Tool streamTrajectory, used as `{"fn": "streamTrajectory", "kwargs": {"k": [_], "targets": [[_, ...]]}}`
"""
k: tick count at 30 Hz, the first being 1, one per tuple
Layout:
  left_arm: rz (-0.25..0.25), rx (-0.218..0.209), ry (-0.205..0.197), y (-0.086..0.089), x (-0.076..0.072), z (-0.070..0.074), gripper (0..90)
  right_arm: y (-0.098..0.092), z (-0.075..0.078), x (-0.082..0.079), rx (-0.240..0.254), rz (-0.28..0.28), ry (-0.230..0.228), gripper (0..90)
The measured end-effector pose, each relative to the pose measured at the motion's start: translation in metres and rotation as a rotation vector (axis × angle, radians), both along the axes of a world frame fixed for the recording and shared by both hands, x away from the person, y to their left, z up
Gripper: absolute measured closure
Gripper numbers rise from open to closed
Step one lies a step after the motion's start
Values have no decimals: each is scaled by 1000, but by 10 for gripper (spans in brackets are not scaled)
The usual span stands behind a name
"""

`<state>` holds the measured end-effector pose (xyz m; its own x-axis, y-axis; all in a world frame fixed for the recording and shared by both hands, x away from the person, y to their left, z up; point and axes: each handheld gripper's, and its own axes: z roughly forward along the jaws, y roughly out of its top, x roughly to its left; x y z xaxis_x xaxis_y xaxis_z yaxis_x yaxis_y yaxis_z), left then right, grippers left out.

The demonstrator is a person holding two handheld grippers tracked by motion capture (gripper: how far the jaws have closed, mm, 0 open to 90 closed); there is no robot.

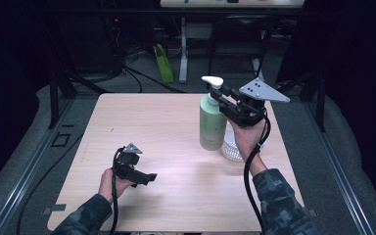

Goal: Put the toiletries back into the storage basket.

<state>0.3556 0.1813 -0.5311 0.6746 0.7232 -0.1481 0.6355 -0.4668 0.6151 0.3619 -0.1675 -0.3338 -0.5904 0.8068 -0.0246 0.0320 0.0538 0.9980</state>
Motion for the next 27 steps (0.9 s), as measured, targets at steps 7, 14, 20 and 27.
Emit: {"fn": "streamTrajectory", "kwargs": {"k": [7, 14, 20, 27], "targets": [[-3, -4, 2, 0, 0, 0, 0, -4, 11, 2, -1, -12, -12, 709], [-3, -3, 5, 0, 0, -1, 0, -13, 24, 3, 2, -35, -32, 713], [-3, -4, 6, -1, 0, -1, 0, -24, 29, 3, 5, -68, -36, 715], [-9, 3, 9, -2, 0, -2, 0, -39, 31, 5, 11, -107, -37, 721]]}}
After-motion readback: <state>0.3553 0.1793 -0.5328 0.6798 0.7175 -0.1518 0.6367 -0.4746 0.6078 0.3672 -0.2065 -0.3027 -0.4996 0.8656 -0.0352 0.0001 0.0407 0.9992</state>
